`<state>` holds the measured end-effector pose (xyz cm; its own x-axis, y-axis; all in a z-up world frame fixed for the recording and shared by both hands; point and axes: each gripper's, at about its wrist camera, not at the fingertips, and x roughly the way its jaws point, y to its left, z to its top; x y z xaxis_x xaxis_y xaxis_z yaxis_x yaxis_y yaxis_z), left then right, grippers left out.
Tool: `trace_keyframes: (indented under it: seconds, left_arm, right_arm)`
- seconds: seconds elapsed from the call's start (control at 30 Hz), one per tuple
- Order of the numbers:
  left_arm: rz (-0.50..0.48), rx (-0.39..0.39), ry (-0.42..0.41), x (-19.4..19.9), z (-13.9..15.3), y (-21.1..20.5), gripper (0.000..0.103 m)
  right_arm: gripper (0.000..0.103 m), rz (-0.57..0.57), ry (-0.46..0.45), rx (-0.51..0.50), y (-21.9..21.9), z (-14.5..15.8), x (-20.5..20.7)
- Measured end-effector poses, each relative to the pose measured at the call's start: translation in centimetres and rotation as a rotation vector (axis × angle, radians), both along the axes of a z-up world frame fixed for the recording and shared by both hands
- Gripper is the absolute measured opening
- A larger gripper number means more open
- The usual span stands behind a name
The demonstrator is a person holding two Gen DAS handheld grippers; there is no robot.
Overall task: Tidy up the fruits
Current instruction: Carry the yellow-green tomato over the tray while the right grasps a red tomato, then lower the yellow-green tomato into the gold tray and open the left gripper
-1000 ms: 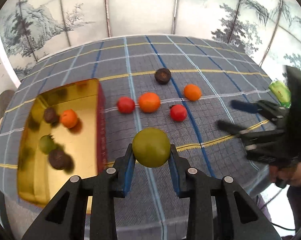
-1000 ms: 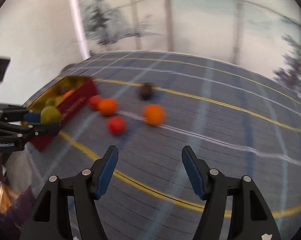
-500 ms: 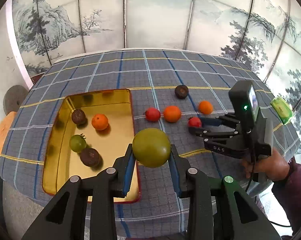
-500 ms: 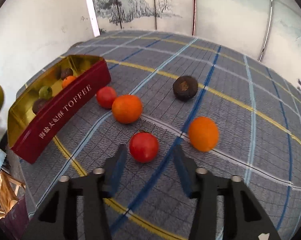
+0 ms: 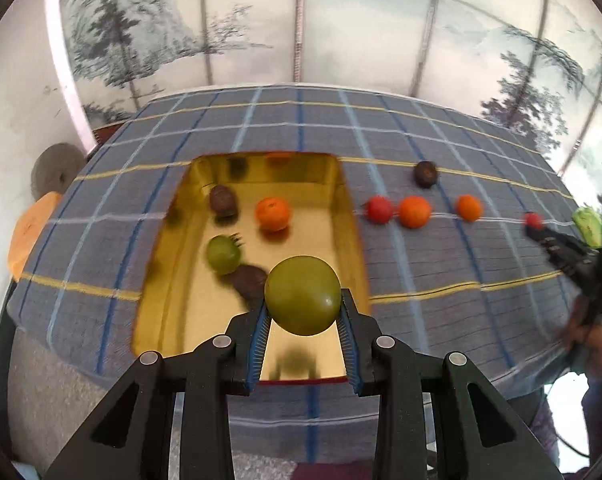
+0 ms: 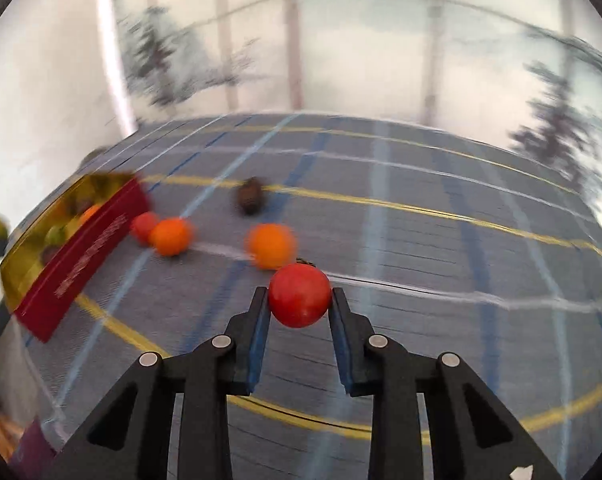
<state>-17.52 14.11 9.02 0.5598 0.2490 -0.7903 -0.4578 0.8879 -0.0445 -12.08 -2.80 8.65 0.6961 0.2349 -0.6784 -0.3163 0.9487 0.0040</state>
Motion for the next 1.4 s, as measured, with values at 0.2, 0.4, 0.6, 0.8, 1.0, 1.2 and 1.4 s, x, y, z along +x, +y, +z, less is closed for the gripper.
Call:
trace_keyframes:
  seconds: [0.2, 0.4, 0.6, 0.8, 1.0, 1.2, 1.4]
  left_arm:
    - [0.060, -0.034, 0.004, -1.2, -1.2, 2.3, 0.034]
    - [0.039, -0.026, -0.012, 0.0, -0.7, 2.0, 0.034]
    - [-0.019, 0.009, -0.014, 2.5, -0.7, 1.0, 0.034]
    - [-0.036, 0.001, 0.002, 4.4, -1.6, 1.1, 0.034]
    - [-0.030, 0.001, 0.015, 4.9, -2.1, 2.0, 0.034]
    - [-0.029, 0.007, 0.022, 5.1, -2.4, 2.3, 0.034]
    - [-0.038, 0.017, 0.022, 5.4, -2.3, 2.4, 0.034]
  right_arm:
    - [0.027, -0.182, 0.021, 0.000, -6.0, -0.4, 1.6]
    - [0.027, -0.192, 0.024, -0.008, -6.6, -1.0, 1.9]
    - [0.027, -0.182, 0.016, -0.016, -6.1, -1.2, 1.8]
    - [0.027, -0.175, 0.008, -0.005, -6.1, -1.2, 1.6]
    - [0.027, -0.166, 0.003, -0.008, -6.0, -1.3, 1.5]
    - [0.027, -0.163, 0.001, -0.007, -6.1, -1.3, 1.4]
    - [0.027, -0.160, 0.001, -0.006, -6.1, -1.3, 1.3]
